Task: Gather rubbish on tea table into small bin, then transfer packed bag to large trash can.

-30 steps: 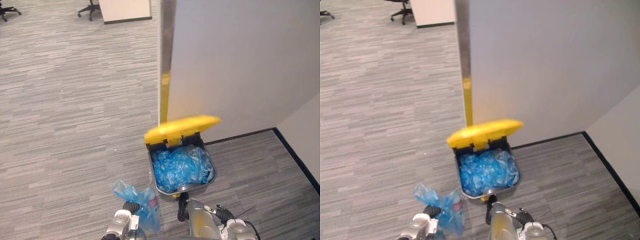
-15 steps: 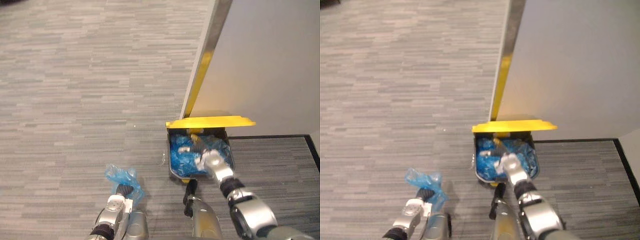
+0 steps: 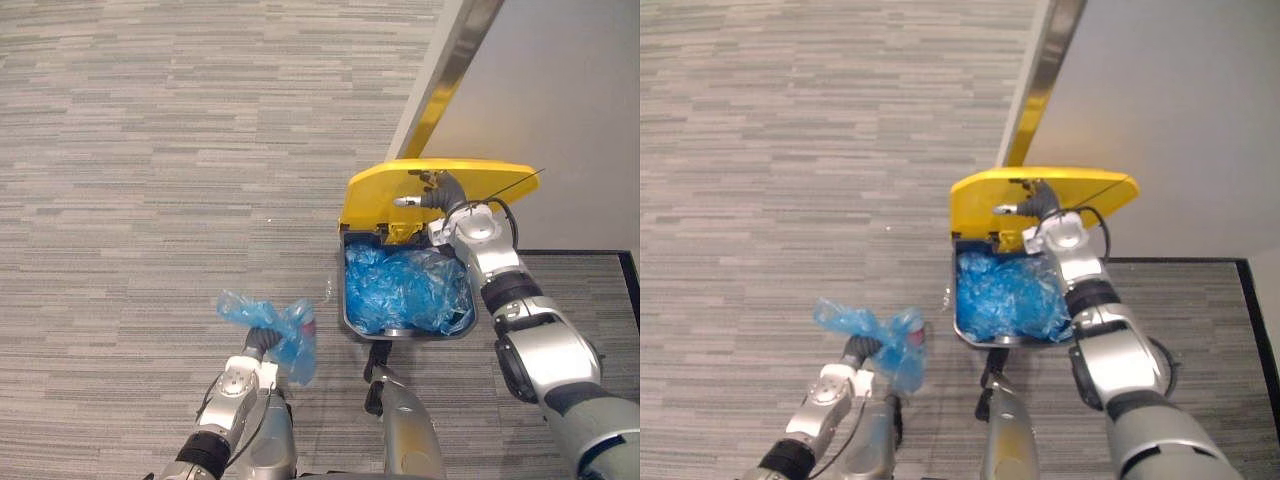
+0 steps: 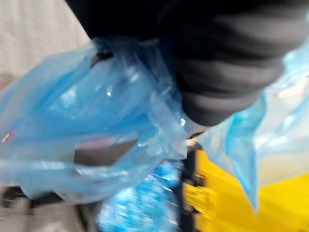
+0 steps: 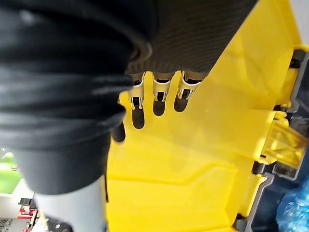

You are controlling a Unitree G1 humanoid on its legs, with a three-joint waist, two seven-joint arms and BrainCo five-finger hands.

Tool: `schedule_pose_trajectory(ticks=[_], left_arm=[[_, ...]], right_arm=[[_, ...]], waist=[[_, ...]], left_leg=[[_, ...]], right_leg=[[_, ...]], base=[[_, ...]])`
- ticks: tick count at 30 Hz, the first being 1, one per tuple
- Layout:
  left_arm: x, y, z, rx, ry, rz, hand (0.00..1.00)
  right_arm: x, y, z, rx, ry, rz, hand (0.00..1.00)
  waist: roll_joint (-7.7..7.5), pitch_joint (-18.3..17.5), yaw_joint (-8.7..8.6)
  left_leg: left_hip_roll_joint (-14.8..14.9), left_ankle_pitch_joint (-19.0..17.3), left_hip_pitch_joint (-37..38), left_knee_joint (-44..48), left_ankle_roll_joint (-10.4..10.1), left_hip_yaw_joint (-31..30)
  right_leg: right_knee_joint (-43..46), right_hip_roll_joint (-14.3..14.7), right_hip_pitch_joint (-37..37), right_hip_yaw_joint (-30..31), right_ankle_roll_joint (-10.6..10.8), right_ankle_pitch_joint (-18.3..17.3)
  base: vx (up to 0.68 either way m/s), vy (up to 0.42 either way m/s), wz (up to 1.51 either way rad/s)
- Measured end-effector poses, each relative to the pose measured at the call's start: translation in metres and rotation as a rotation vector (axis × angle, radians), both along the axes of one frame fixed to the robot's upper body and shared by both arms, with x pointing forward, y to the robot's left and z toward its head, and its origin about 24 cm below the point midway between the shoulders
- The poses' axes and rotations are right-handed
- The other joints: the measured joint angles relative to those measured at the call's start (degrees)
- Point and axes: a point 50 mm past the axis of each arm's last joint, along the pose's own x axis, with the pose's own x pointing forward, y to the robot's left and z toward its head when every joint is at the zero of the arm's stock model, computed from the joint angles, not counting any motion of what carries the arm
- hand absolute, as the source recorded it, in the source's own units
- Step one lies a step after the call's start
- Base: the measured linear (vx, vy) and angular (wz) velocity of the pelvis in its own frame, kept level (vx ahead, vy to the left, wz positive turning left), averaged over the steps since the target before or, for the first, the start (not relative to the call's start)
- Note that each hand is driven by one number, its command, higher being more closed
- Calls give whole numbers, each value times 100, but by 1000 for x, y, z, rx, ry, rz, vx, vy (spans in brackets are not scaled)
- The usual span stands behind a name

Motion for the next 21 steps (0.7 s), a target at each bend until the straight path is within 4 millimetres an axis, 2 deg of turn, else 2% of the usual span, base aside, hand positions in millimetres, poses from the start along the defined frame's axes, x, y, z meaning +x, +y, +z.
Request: schedule_pose_trajectory(ticks=[6,11,15,21], left_arm=[[22,-31,49,-101,-190,-110,100],[26,-67,83,-163,-310,-258,100],[37,-93,114,-170,-412,-346,100],[47,-110,145,-136,-526,-374,100]], right_arm=[[4,-1,20,36,-43,19,0],[4,2,23,33,-45,46,0],[7,7,36,-1,-63,89,0],[9,18,50,-35,-80,152,0]], waist=[[61,255,-91],[75,283,-180],[90,294,-192],[126,313,-277]], left_leg=[[63,-190,-133,266,40,-18],[66,-204,-137,301,35,6],[60,-197,-146,294,22,86],[68,-193,-138,283,16,177]], right_leg=[[10,23,0,-21,29,-14],[-3,39,-8,18,-33,41],[19,71,-95,124,-68,67],[54,102,-172,219,-71,66]], base=[[-68,-29,1],[-27,-14,-3],[17,-11,-12],[11,-24,-9]])
